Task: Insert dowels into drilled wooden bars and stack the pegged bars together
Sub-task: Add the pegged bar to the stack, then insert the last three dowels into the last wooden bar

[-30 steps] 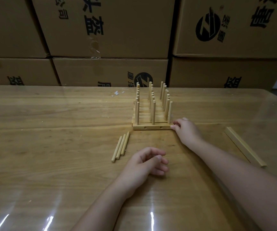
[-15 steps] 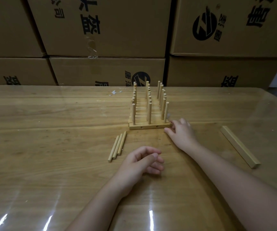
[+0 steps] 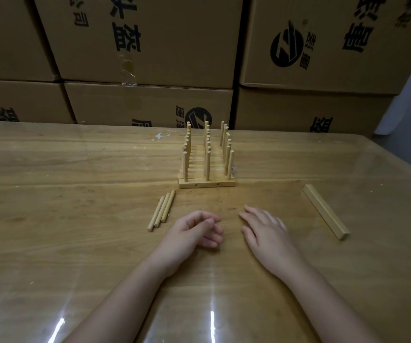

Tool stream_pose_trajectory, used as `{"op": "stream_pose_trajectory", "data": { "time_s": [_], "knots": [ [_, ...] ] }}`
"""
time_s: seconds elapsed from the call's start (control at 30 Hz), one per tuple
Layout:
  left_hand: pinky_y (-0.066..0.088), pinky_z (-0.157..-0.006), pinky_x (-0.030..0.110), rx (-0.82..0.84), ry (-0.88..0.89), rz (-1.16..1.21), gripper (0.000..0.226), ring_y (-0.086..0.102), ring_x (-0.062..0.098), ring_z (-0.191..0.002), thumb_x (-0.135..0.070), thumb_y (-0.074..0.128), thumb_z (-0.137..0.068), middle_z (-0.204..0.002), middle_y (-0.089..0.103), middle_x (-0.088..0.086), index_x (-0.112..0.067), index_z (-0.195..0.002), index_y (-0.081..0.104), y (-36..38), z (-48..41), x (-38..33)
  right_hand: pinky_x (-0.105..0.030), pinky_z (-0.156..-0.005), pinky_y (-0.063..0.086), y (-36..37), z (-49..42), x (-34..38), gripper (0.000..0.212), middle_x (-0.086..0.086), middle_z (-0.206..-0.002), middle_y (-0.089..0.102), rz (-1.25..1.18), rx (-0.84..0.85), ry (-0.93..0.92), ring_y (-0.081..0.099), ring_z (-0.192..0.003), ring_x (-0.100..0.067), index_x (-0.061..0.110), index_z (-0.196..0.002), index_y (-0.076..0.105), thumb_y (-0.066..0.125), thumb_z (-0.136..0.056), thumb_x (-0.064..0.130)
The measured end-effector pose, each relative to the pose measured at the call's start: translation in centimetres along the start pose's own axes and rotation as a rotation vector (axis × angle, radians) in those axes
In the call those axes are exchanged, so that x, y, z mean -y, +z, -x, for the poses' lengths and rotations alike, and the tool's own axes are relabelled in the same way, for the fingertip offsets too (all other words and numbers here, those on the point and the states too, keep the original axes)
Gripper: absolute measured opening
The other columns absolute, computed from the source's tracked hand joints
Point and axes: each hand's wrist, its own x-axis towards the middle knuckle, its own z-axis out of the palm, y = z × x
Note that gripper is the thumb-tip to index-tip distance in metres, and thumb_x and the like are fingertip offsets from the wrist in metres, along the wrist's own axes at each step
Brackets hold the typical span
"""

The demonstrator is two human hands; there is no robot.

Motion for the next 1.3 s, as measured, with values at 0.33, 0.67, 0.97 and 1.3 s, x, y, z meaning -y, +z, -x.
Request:
{"op": "stream_pose_trajectory", "data": {
  "time_s": [0.33, 0.67, 0.97, 1.3],
  "knots": [
    [0.055, -0.062, 0.024, 0.001, 0.003, 0.086, 0.026, 0.067, 0.016, -0.070, -0.021, 0.043, -0.098, -0.079, 0.071, 0.006, -0.006, -0.098, 0.064, -0.3, -0.7, 0.5, -0.047, -0.111, 0.012, -1.8, 1.0, -0.8, 0.029, 0.002, -0.139, 0.042, 0.239, -0.175, 0.238, 0.030, -0.132, -0.018, 0.032, -0.116, 0.060, 0.047, -0.090, 0.034],
    [0.055, -0.062, 0.022, 0.008, 0.022, 0.081, 0.024, 0.067, 0.015, -0.069, -0.019, 0.043, -0.099, -0.078, 0.071, 0.005, -0.008, -0.096, 0.065, -0.3, -1.0, 0.8, -0.041, -0.093, 0.036, -3.4, 1.0, -4.4, 0.041, -0.017, -0.124, 0.047, 0.164, -0.141, 0.674, 0.041, -0.112, -0.036, 0.017, -0.129, 0.051, 0.050, -0.088, 0.015],
    [0.056, -0.063, 0.027, -0.181, 0.031, 0.260, 0.040, 0.070, 0.015, -0.085, -0.033, 0.061, -0.078, -0.111, 0.063, 0.004, -0.020, -0.116, 0.056, -0.5, -1.3, 1.2, -0.013, -0.094, 0.033, -3.2, 1.6, 1.0, 0.047, -0.001, -0.108, 0.062, -0.303, -0.403, -0.126, 0.054, -0.104, -0.018, 0.012, -0.121, 0.059, 0.057, -0.081, -0.014],
    [0.051, -0.049, 0.017, -0.114, 0.019, 0.297, 0.023, 0.062, 0.015, -0.055, -0.025, 0.062, -0.078, -0.076, 0.068, 0.001, -0.009, -0.093, 0.070, -0.7, -0.7, 0.4, -0.023, -0.106, 0.032, -2.9, 1.3, 2.6, 0.030, -0.011, -0.112, 0.059, -0.226, -0.536, -0.338, 0.048, -0.117, -0.024, 0.005, -0.107, 0.067, 0.053, -0.082, -0.004]
  ]
}}
